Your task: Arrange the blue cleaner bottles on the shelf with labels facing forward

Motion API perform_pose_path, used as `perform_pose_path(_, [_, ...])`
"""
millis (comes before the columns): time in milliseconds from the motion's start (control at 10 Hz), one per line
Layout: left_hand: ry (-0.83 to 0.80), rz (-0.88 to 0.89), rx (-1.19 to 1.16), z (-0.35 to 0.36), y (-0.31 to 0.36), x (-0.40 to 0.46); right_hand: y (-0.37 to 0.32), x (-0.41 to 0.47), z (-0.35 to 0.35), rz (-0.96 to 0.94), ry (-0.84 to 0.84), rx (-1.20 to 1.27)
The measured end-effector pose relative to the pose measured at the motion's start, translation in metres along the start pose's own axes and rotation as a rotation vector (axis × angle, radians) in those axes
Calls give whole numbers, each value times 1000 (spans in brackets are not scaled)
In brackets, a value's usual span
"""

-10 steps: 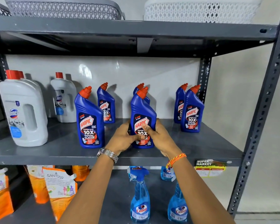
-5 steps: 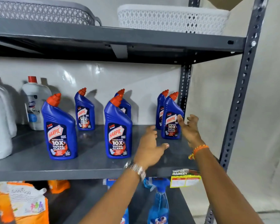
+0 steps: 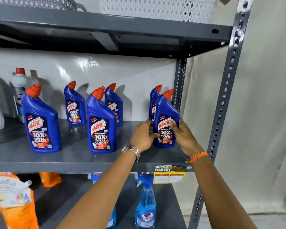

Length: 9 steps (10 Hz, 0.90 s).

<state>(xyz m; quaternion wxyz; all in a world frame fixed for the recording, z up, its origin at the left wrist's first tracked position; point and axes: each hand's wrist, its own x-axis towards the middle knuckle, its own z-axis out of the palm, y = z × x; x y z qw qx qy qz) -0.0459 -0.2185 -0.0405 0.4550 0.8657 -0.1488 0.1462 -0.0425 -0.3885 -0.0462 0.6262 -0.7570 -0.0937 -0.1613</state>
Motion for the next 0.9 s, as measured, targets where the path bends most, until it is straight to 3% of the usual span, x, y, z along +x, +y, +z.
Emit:
perform_pose_path(400, [-13, 13, -93, -5, 12, -37, -6, -32, -8, 5, -16, 31])
perform_pose_path(800, [-21, 25, -38, -8, 18, -44, -11, -41, -4, 16, 9, 21])
perform_pose_path(900, [23, 88, -23, -15, 20, -52, -25, -47, -6, 63, 32, 134])
